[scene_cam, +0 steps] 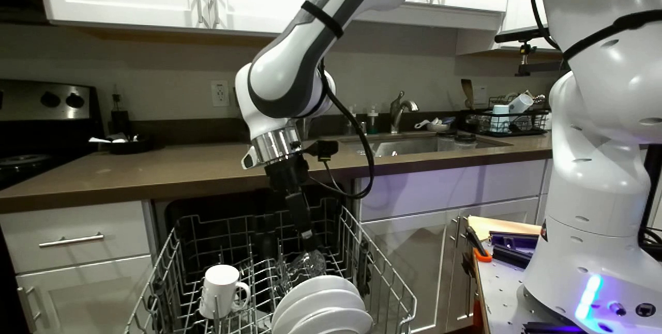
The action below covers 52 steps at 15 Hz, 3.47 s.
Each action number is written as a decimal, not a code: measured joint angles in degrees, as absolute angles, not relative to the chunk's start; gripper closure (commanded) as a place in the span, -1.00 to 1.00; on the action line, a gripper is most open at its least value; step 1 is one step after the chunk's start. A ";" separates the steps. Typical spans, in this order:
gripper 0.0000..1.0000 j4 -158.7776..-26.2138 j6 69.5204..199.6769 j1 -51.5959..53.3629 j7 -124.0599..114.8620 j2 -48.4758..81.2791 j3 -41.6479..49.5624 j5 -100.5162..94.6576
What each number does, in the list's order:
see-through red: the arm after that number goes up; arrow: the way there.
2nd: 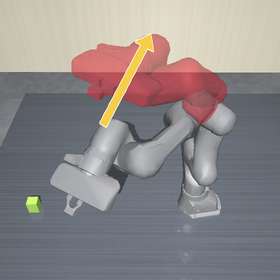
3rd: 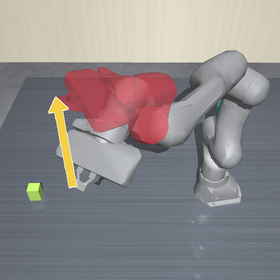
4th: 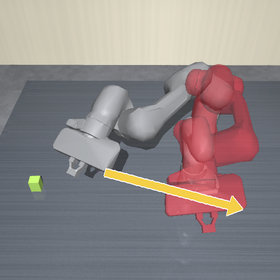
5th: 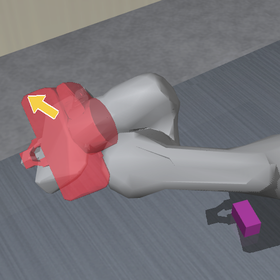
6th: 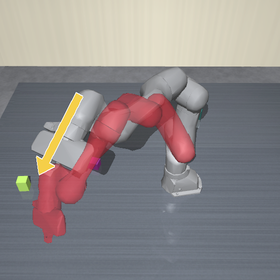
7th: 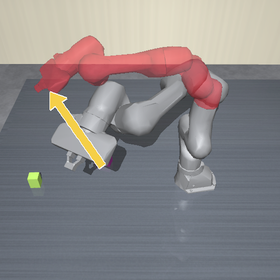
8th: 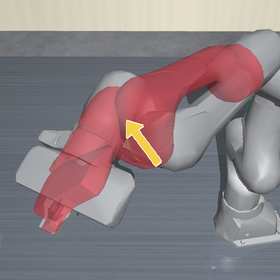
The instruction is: Remove one plate from the dishwasher and put it on the right side of the countertop
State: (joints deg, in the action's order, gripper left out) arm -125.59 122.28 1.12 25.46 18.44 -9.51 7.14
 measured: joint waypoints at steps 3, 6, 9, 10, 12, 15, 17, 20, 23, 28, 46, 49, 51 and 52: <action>-1.00 -125.51 124.23 1.14 25.39 19.91 -9.21 6.12; -1.00 -125.38 127.34 1.19 24.64 22.13 -8.64 4.02; -1.00 -124.95 130.14 1.59 22.69 24.73 -7.79 1.57; -0.87 -124.71 130.94 1.75 22.04 25.58 -7.53 0.86; -0.33 -124.14 131.95 1.87 20.96 27.25 -7.27 -0.62; 0.06 -123.08 132.94 1.93 20.12 29.39 -7.17 -1.63; 0.13 -122.37 133.24 1.97 19.75 30.52 -7.16 -1.88; 0.05 -121.39 133.25 2.04 19.69 31.82 -7.16 -1.90; -0.07 -120.56 133.25 2.04 19.69 32.87 -7.16 -1.90; 0.14 -119.35 133.24 2.04 19.69 34.41 -7.16 -1.90; 0.89 -117.62 129.03 1.08 20.69 36.01 -8.92 -0.07; 0.89 -117.18 127.86 0.70 21.27 35.94 -9.09 0.50; 0.89 -116.77 126.53 0.22 21.46 35.70 -9.23 1.09; 0.89 -116.57 125.88 -0.07 21.61 35.53 -9.29 1.50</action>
